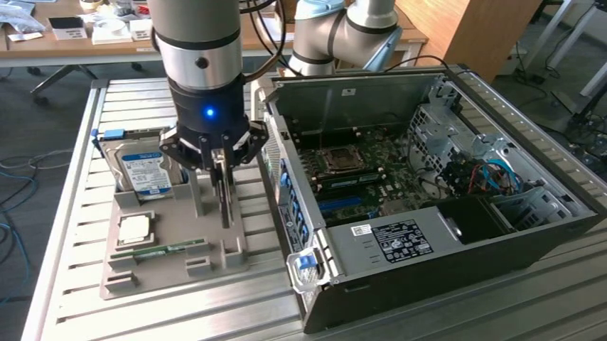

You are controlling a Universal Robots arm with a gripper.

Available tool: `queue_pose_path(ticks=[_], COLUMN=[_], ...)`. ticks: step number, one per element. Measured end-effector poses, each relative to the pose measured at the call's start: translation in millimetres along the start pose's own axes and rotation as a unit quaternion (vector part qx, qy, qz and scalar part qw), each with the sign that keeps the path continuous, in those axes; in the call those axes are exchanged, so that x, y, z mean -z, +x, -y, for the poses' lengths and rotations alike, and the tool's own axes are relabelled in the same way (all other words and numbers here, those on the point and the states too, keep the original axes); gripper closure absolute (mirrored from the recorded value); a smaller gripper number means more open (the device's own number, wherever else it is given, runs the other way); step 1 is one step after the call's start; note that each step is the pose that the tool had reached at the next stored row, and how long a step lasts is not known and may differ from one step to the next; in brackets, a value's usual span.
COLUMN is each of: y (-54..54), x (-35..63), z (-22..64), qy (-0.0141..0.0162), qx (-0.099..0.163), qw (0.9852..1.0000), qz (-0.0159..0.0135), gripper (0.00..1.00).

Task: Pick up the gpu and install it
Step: 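Pick up the gpu and move the gpu toward the slot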

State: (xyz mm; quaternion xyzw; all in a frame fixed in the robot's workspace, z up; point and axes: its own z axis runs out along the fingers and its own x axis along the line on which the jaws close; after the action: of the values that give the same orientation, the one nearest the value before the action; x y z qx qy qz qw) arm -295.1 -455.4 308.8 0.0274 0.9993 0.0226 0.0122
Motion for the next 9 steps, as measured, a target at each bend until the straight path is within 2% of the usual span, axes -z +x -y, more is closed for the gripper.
queue_pose_path(ticks=[9], y=[-0.4], x=[15.5], z=[-0.7], qy=[0.0000], qx=[0.000], qw=[1.0000], qz=[0.0000], gripper=[0.73])
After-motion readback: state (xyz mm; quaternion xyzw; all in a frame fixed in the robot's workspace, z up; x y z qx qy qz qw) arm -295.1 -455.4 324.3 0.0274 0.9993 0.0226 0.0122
